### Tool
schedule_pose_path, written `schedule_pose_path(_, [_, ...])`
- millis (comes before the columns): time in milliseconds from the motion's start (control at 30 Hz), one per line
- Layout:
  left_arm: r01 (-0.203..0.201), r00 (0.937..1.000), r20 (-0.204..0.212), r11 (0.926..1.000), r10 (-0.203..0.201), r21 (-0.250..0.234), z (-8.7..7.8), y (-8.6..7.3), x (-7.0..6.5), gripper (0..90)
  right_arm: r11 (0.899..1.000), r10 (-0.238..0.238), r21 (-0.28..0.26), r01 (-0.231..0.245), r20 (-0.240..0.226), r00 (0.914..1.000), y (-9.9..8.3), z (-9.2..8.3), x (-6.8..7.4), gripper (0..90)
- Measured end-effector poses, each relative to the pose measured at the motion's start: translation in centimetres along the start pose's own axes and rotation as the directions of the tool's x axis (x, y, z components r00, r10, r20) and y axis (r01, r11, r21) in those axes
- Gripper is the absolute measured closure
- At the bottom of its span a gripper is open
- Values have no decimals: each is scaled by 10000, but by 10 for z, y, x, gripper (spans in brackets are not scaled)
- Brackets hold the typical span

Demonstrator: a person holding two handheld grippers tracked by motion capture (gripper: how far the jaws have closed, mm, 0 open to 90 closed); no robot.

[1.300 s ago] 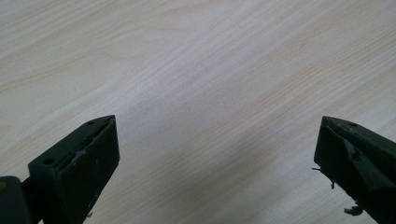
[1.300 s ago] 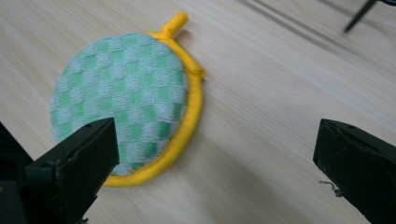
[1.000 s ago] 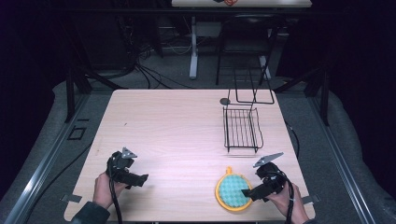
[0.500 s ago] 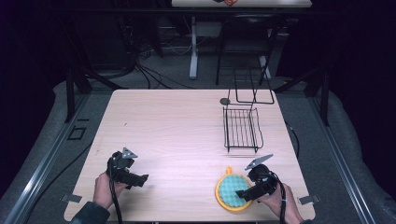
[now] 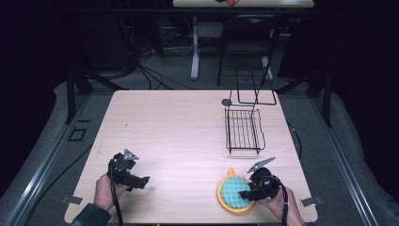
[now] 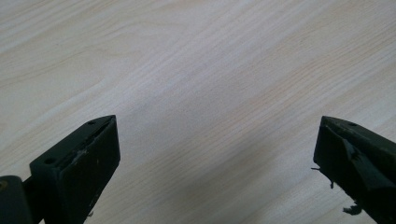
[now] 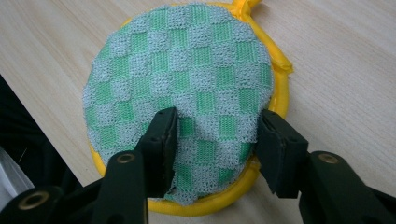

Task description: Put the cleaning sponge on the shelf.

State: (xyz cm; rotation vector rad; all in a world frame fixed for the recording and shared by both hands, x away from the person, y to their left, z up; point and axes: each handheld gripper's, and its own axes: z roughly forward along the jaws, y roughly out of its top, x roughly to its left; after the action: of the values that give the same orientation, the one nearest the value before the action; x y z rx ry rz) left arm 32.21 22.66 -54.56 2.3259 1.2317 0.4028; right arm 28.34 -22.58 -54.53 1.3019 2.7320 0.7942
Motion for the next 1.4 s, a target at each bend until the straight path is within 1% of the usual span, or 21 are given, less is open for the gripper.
schedule_pose_path(67, [-17, 10000, 2, 10000, 17, 15, 0, 0, 0, 7, 10000, 28, -54, -28, 83, 10000, -1, 0, 0, 576])
schedule_pose_path(100, [-29, 10000, 33, 10000, 29, 38, 0, 0, 0, 7, 10000, 28, -54, -28, 83, 10000, -1, 0, 0, 576])
schedule_pose_path(133, [-33, 10000, 31, 10000, 33, 54, 0, 0, 0, 9, 9999, 155, -72, -155, -8, 9999, -1, 0, -1, 596])
schedule_pose_path(233, [-20, 10000, 13, 10000, 20, 63, 0, 0, 0, 13, 9996, 279, -48, -279, -20, 9996, -1, -1, -2, 621])
schedule_pose_path(267, [-21, 10000, 14, 10000, 21, 68, 0, 0, 0, 14, 9991, 413, -14, -413, 6, 9991, -1, -1, -1, 659])
schedule_pose_path(333, [-23, 10000, 15, 10000, 23, 75, 0, 0, 0, 14, 9990, 450, -46, -450, -10, 9990, -1, -2, -1, 672])
schedule_pose_path(367, [-34, 10000, 18, 10000, 33, 83, 1, 0, 0, 15, 9987, 500, -136, -501, -48, 9987, -1, -1, -1, 704])
schedule_pose_path(400, [-36, 10000, 17, 10000, 36, 87, 1, 0, 0, 15, 9989, 460, -131, -460, -2, 9989, -1, -2, -2, 718])
schedule_pose_path(600, [-33, 10000, 16, 10000, 32, 89, 1, 0, 0, 16, 9976, 657, -229, -656, 38, 9978, -2, -3, 0, 791])
schedule_pose_path(633, [-34, 10000, 16, 10000, 34, 86, 0, 0, 0, 16, 9978, 610, -274, -607, 95, 9981, -2, -3, 0, 801])
schedule_pose_path(733, [-35, 10000, 15, 10000, 34, 85, 0, 0, 0, 16, 9975, 635, -309, -631, 129, 9979, -2, -3, 0, 812])
schedule_pose_path(800, [-36, 10000, 16, 10000, 35, 85, 0, 0, 0, 16, 9958, 793, -455, -790, 66, 9968, -2, -4, 1, 826])
schedule_pose_path(833, [-36, 10000, 16, 10000, 36, 85, 0, 0, 0, 16, 9958, 793, -455, -790, 66, 9968, -2, -4, 1, 826])
schedule_pose_path(933, [-6, 10000, 18, 10000, 5, 76, 0, 0, 0, 17, 9960, 749, -501, -742, 136, 9971, -2, -5, 0, 839])
schedule_pose_path(967, [-4, 10000, 27, 10000, 4, 68, 0, 0, 0, 17, 9952, 814, -554, -802, 201, 9965, -2, -7, -1, 844])
schedule_pose_path(1067, [1, 10000, 3, 10000, -1, 44, 0, 0, 0, 16, 9942, 862, -658, -847, 202, 9961, -4, -10, -4, 847])
schedule_pose_path(1133, [-13, 10000, 0, 10000, 13, 49, 1, 0, 0, 16, 9943, 878, -628, -864, 199, 9959, -4, -12, -5, 848])
schedule_pose_path(1200, [-6, 10000, 5, 10000, 6, 46, 0, 0, 0, 16, 9934, 850, -785, -834, 169, 9962, -4, -14, -6, 851])
schedule_pose_path(1267, [10, 10000, 6, 10000, -10, 45, 0, 0, 0, 16, 9929, 886, -804, -872, 145, 9960, -4, -15, -6, 853])
schedule_pose_path(1333, [19, 10000, 31, 10000, -19, 39, 1, 0, 1, 17, 9905, 913, -1040, -900, 85, 9958, -4, -19, -6, 854])
schedule_pose_path(1400, [-5, 10000, 53, 10000, 5, 59, 1, 0, 1, 17, 9900, 894, -1103, -881, 69, 9960, -4, -21, -6, 855])
